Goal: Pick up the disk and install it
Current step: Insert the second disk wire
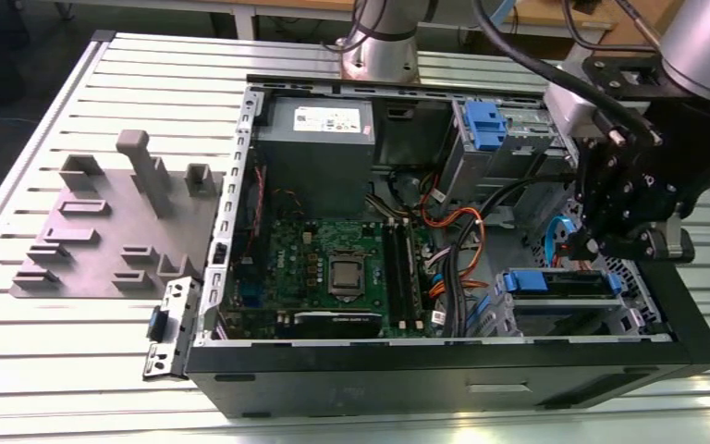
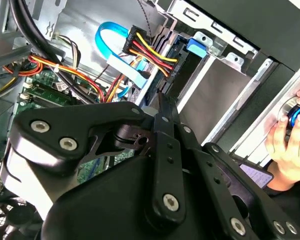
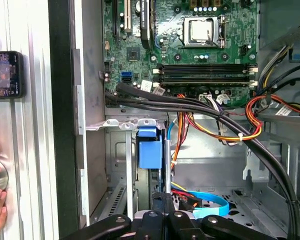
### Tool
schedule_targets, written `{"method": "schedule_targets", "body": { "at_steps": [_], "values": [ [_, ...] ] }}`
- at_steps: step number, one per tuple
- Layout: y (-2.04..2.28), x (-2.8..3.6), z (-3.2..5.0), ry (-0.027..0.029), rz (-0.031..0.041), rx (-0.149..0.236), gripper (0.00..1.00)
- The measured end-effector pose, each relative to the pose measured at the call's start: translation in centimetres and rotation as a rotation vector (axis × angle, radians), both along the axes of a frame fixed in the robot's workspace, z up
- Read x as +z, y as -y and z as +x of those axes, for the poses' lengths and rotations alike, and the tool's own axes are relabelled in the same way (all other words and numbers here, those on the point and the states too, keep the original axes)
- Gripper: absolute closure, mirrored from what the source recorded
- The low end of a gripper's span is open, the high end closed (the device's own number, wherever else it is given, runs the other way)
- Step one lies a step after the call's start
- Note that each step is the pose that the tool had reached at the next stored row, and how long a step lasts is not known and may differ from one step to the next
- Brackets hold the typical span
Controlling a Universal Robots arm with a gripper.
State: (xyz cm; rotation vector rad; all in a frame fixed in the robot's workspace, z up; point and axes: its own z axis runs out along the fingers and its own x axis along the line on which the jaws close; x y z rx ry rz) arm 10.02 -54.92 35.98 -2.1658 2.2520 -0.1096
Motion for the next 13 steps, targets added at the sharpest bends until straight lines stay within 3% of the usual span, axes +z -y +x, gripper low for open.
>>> {"method": "schedule_targets", "body": {
  "at_steps": [8,13],
  "values": [
    [-0.43,0.54,0.14,-0.0080,0.0004,0.000,0.89],
    [-0.91,0.64,0.26,-0.0163,0.0002,0.000,0.89]
  ]
}}
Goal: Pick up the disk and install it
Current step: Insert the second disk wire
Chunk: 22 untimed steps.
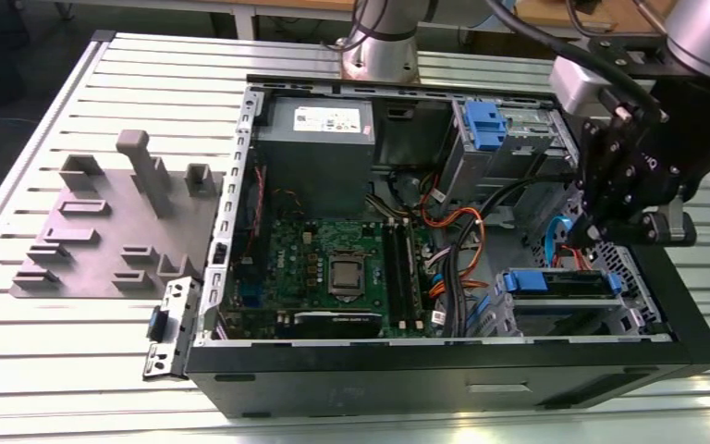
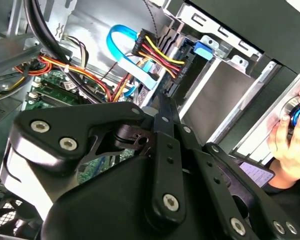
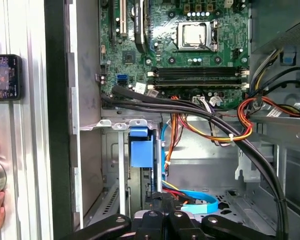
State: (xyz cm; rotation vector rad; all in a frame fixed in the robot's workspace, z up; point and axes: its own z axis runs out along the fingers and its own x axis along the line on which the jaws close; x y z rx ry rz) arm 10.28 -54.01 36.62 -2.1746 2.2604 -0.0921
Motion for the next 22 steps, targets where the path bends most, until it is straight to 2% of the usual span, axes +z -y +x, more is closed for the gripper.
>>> {"method": "schedule_targets", "body": {
  "at_steps": [3,11,12,13,20,21,22],
  "values": [
    [-0.23,0.05,0.16,-0.0106,-0.0001,0.000,0.89],
    [-0.58,0.06,1.12,-0.0629,0.0004,0.000,0.89],
    [-0.58,0.06,1.18,-0.0679,0.0003,0.000,0.89],
    [-0.58,0.06,1.24,-0.0705,0.0003,0.000,0.89],
    [-0.76,-0.03,1.54,-0.0712,0.0001,0.004,0.89],
    [-0.80,-0.06,1.55,-0.0712,0.0001,0.005,0.89],
    [-0.85,-0.11,1.55,-0.0712,0.0002,0.005,0.83]
  ]
}}
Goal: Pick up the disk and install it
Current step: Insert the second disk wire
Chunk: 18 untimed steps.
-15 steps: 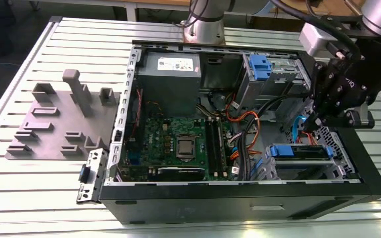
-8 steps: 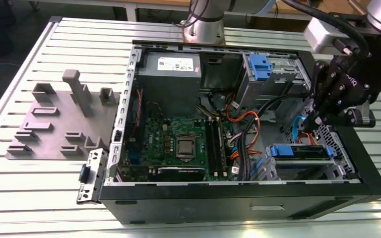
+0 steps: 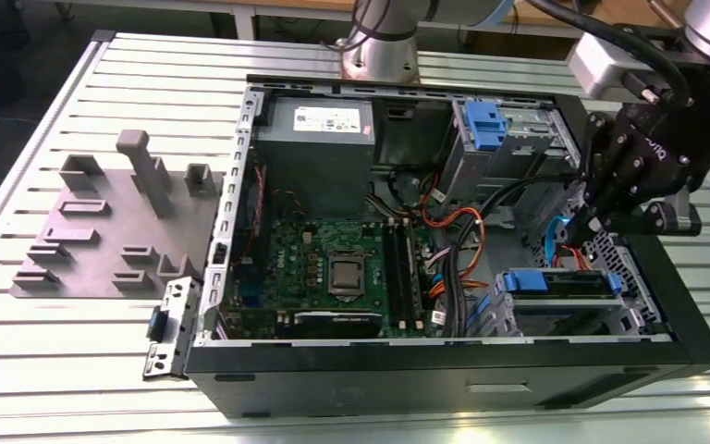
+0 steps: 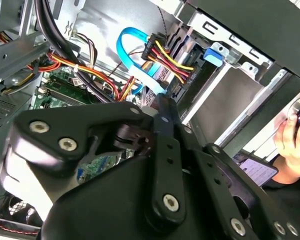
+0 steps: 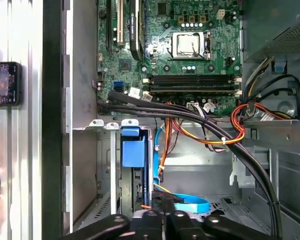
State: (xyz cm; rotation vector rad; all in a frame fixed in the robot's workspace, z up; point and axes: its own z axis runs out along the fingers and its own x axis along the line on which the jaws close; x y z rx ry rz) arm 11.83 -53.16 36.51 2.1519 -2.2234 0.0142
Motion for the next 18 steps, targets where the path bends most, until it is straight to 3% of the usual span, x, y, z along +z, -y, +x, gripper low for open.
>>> {"method": "schedule_targets", "body": {
  "at_steps": [3,4,11,18],
  "values": [
    [-0.13,-0.14,0.00,-0.0001,0.0000,0.000,0.77],
    [-0.17,-0.20,0.00,-0.0001,0.0002,0.000,0.70],
    [-0.44,-0.81,0.05,-0.0010,0.0001,0.000,0.70],
    [-1.03,-1.34,0.17,-0.0017,0.0000,0.000,0.71]
  ]
}}
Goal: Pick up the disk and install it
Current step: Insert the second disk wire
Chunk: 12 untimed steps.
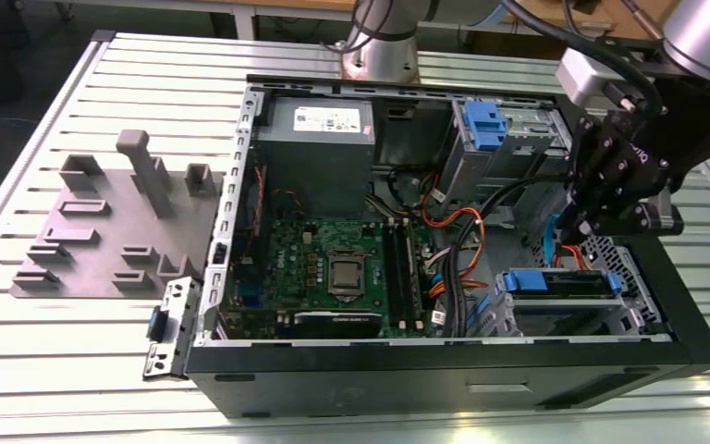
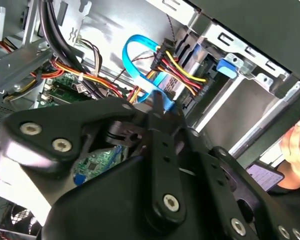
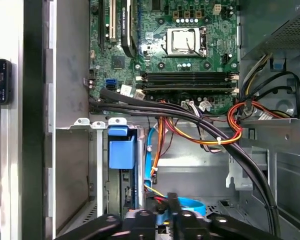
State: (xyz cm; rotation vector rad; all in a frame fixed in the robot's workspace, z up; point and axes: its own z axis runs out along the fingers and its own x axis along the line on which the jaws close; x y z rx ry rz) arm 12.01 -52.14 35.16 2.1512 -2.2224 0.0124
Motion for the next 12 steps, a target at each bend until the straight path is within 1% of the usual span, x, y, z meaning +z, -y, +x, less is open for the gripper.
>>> {"method": "schedule_targets", "body": {
  "at_steps": [2,4,7,10,12],
  "values": [
    [-0.18,-0.05,0.03,0.0000,0.0000,0.000,0.84],
    [-0.27,-0.08,0.04,0.0000,0.0002,0.000,0.84],
    [-0.26,-0.07,0.05,0.0000,-0.0002,0.000,0.84],
    [-0.01,-0.09,-0.01,0.0000,0.0000,0.000,0.84],
    [0.28,-0.11,-0.14,0.0013,0.0000,0.003,0.84]
  ]
}}
